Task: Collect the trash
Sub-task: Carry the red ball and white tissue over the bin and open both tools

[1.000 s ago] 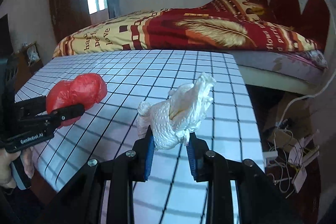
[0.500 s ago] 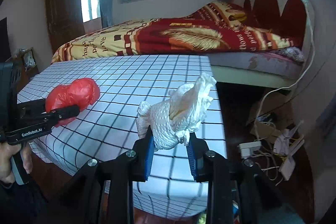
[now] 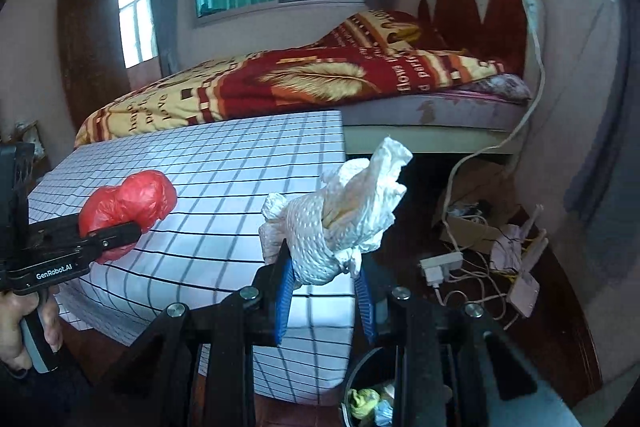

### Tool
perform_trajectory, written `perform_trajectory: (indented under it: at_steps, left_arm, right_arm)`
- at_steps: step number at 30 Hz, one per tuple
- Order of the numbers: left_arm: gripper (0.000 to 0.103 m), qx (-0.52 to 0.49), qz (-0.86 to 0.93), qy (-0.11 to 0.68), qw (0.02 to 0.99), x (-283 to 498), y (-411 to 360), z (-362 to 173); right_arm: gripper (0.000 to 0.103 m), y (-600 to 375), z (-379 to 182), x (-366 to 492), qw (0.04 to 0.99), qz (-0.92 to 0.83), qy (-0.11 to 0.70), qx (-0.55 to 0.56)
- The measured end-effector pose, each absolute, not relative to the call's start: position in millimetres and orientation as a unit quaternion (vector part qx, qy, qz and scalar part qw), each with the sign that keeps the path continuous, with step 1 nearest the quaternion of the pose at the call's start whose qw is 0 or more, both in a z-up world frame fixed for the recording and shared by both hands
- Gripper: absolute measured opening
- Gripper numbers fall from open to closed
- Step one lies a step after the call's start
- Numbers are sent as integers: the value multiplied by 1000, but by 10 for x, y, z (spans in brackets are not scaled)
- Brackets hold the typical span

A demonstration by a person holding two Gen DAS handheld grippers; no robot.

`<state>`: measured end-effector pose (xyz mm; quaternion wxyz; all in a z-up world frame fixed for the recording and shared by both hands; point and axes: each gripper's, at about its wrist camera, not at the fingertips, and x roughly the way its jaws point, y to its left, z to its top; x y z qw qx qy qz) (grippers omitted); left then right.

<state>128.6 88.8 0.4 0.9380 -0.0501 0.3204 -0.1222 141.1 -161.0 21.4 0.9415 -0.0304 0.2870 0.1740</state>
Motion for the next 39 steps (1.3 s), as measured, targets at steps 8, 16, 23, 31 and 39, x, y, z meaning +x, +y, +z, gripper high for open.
perform_trajectory:
  at_steps: [8,16,23,31,39]
  left_arm:
    - [38,-38,-158,323,933,1257,530,-14]
    - [38,-26,-194,329,924,1246,146,-35]
    - [38,-15,-222,338,915,1264,-178,-98]
    - [38,-5,-251,354,901,1276,-550,-246]
    - [38,11,-277,379,883,1231,-899,-482]
  right_arm:
    - [30,-1967,179,1264,946,142,292,-23]
    - [30,-2291,85,1152,946,113,304,-18]
    - [30,-2534,26,1064,946,89,310,-15]
    - [30,-2856,-146,957,943,66,327,-6]
    - [30,-3100,-409,893,933,48,357,-1]
